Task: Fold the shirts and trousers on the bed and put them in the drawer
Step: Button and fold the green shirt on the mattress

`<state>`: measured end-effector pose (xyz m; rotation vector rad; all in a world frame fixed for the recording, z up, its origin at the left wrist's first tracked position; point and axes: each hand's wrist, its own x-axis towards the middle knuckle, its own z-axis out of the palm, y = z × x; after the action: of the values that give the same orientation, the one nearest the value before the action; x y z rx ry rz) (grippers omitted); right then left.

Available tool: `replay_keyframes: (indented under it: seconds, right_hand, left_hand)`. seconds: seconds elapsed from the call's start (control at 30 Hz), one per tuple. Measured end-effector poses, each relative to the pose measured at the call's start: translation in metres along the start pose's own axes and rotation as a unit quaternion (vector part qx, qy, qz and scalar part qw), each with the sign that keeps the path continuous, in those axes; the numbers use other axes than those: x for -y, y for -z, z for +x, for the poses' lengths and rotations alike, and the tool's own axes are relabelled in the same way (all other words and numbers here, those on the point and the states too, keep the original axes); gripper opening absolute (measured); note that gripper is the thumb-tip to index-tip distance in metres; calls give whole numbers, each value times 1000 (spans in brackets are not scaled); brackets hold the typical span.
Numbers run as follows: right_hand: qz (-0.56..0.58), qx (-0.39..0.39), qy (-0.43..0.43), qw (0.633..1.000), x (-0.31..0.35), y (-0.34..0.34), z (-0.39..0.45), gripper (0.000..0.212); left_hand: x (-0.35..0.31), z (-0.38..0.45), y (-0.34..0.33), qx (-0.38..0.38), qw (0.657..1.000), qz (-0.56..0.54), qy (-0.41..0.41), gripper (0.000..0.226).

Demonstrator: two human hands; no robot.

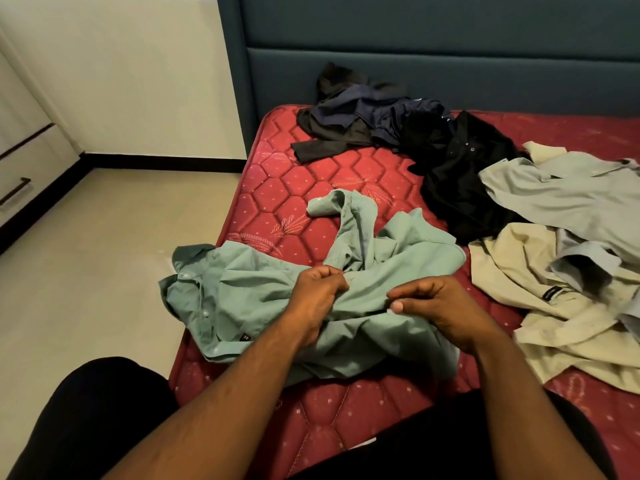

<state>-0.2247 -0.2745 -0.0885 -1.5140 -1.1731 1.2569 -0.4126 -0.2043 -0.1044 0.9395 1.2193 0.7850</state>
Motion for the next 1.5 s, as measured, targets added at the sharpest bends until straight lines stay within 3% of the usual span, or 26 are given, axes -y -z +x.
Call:
replay_keyframes:
  seconds: [0.1, 0.2, 0.33, 0.43, 0.5, 0.63, 0.73, 0.87, 1.03, 1.17, 1.3, 1.43, 1.5]
  right_hand:
    - [-139, 95, -36, 985, -3, 6, -3, 29]
    - [-196, 116, -32, 973, -6, 3, -1, 18]
    - [-248, 36, 62, 966, -6, -4, 1, 10]
    - [-244, -83, 229, 939, -2, -20, 0, 12]
    - [-222, -120, 283, 925, 0, -29, 0, 17]
    - [-127, -127, 211, 961, -2, -32, 4, 21]
    - [-82, -145, 194, 967, -3, -33, 6, 26]
    - [-73, -139, 255, 954, -2, -32, 6, 39]
    - [-118, -119, 282, 945, -8, -30, 8, 28]
    - [-120, -110, 288, 943, -7, -31, 7, 21]
    - [-116, -131, 221, 960, -8, -31, 6, 28]
    - [-142, -114, 205, 962, -7, -28, 3, 51]
    - [-193, -109, 216, 951, -7, -29, 4, 38]
  left_hand:
    - [3, 0, 7, -12, 999, 3, -34, 19]
    - [4, 0, 8, -39, 996, 17, -80, 21]
    - [10, 4, 6, -66, 988, 40, -131, 17]
    - [9, 1, 3, -27, 993, 26, -111, 11]
    - [8, -2, 0, 7, 996, 9, -89, 12]
    - [3, -11, -1, 45, 995, -1, -89, 15]
    - [1, -18, -3, 91, 993, -35, -71, 13]
    - [2, -26, -7, 111, 988, -91, -50, 10]
    - [4, -30, -7, 81, 989, -104, -62, 12]
    - [7, -32, -6, 62, 991, -33, -112, 20]
    - [10, -30, -5, 53, 976, 84, -195, 24]
    - [11, -27, -2, 43, 945, 189, -265, 23]
    - [14, -28, -2, 24, 930, 218, -294, 21]
